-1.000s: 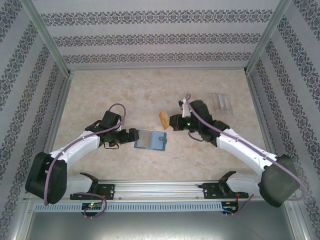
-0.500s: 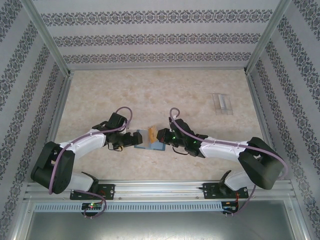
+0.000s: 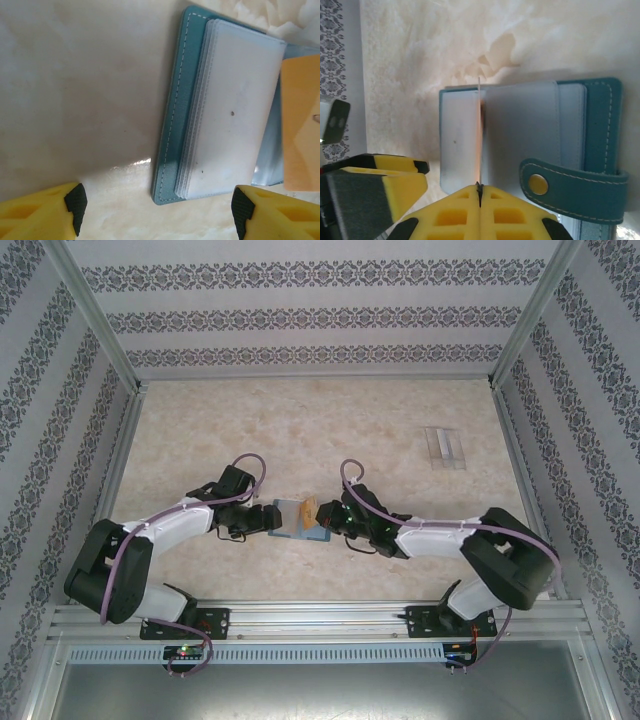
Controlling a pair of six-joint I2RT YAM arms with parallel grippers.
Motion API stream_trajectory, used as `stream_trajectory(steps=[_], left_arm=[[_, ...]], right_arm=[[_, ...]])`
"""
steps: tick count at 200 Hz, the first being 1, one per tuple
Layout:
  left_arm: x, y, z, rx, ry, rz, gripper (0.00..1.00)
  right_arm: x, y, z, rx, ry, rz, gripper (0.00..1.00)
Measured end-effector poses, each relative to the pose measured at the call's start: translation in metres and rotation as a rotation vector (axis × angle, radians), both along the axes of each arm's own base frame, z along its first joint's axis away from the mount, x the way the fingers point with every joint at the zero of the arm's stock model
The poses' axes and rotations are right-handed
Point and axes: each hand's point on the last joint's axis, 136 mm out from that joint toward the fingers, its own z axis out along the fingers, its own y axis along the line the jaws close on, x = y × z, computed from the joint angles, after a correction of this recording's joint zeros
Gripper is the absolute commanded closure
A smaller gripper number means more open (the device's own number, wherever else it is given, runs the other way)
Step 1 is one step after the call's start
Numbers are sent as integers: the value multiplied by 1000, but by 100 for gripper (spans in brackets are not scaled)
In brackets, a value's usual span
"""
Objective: Put the credit cards into the card holder
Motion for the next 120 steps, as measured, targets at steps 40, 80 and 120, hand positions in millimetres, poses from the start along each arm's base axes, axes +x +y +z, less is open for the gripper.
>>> stream_trajectory(steps=[40,80,120], left_arm=[[3,-2,-6,8,22,-5,40],[4,-3,-6,3,26,-7,49],[5,-5,-8,-1,35,-10,51]], right_arm=[[0,7,-1,41,17,7,100],[-6,10,-5,54,28,14,100],[-15,21,-20,48,45,40,100]])
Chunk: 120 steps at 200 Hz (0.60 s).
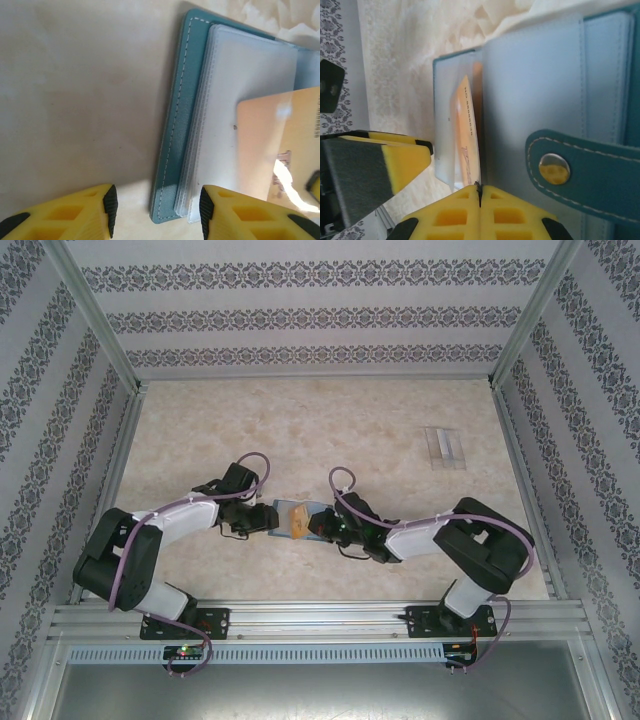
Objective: Put the credit cards into the card holder
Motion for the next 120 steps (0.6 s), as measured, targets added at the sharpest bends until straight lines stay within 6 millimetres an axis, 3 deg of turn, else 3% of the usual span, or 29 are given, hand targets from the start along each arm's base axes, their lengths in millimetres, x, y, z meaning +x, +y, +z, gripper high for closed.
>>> stream_trajectory(steps=[31,120], left_arm=[[0,0,0,-1,0,0,53],[-2,-3,-1,-16,11,-8,55]], right_arm=[[0,3,-11,12,-2,-25,100],[9,-2,-5,17,-80,-158,100]])
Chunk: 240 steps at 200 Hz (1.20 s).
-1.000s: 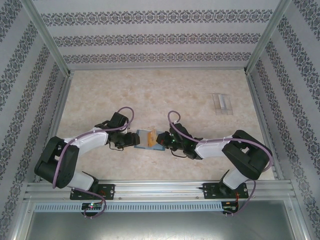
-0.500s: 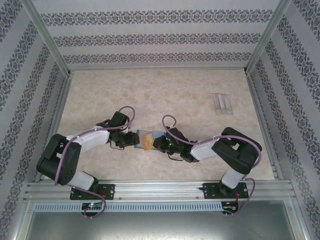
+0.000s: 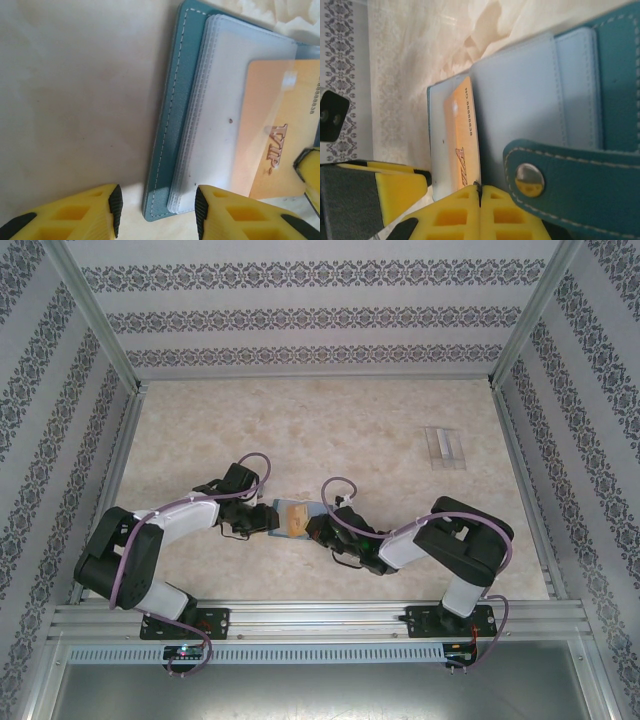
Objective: Put the credit cards into the card holder
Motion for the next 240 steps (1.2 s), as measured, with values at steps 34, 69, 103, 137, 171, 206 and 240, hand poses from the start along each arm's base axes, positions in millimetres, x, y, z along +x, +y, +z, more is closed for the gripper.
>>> stream_trajectory(steps=[34,69,103,137,171,206,240], left_arm=[[0,0,0,0,0,0,55],[0,0,0,-1,1,0,55],[0,-1,0,-3,0,-1,56],[0,-1,0,-7,0,-2,58],[-1,-2,0,-22,-4,9,63],[-4,-6,1,-56,-3,14,66],[-4,-8,2,-66,-2,13,66]], right_arm=[[1,2,0,-7,-12,-14,100],[3,11,-1,-4,-17,-16,100],[2,24,2,10,-24,-7,100],[4,33,3,20,-25,-10,100],[7,39,3,24,-27,-11,100],[6,40,0,16,-26,-13,92],[7,38,0,-1,-35,-14,78]])
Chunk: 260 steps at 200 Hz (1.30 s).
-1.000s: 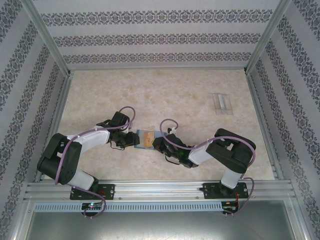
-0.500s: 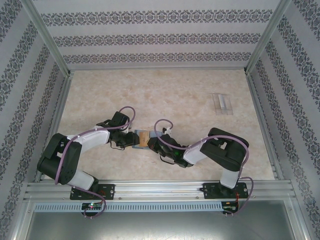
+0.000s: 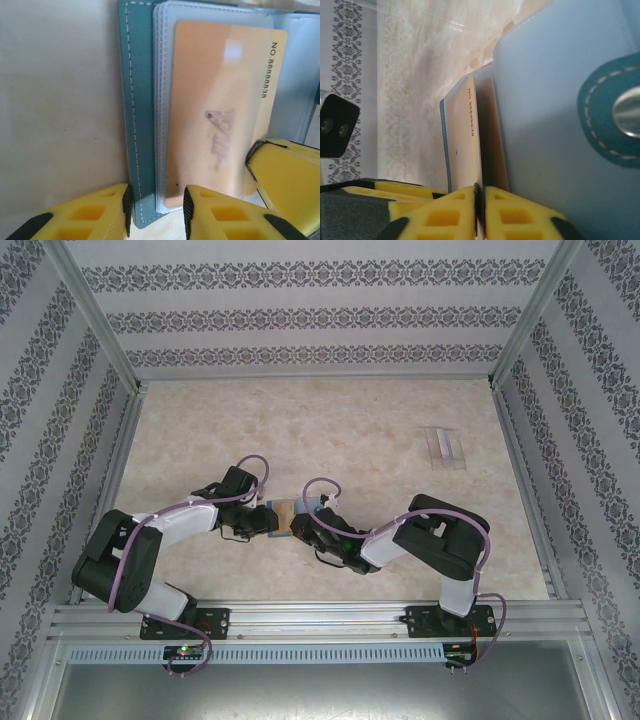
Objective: Put the credit cards into the card holder
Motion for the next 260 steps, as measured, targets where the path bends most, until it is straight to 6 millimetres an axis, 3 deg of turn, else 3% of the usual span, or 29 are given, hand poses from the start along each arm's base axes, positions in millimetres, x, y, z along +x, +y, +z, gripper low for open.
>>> stream_trajectory(steps=[47,72,122,156,199,237,260], left_arm=[[3,-2,6,-7,-26,-3,64],[6,1,10,4,-48,6,58],[13,4,14,26,-79,23,59],[16,8,14,36,-79,47,56],[22,15,21,30,-99,86,55],[28,25,23,32,-105,137,61],[28,31,20,41,-94,160,71]], right_arm=[[-5,-8,16,-115,-63,61,60],[-4,-11,26,-179,-105,85,58],[2,-7,34,-315,-178,169,56],[14,-10,32,-357,-183,169,46],[16,-13,4,-396,-118,192,48],[17,-6,6,-376,-113,206,58],[15,-6,5,-384,-104,214,60]])
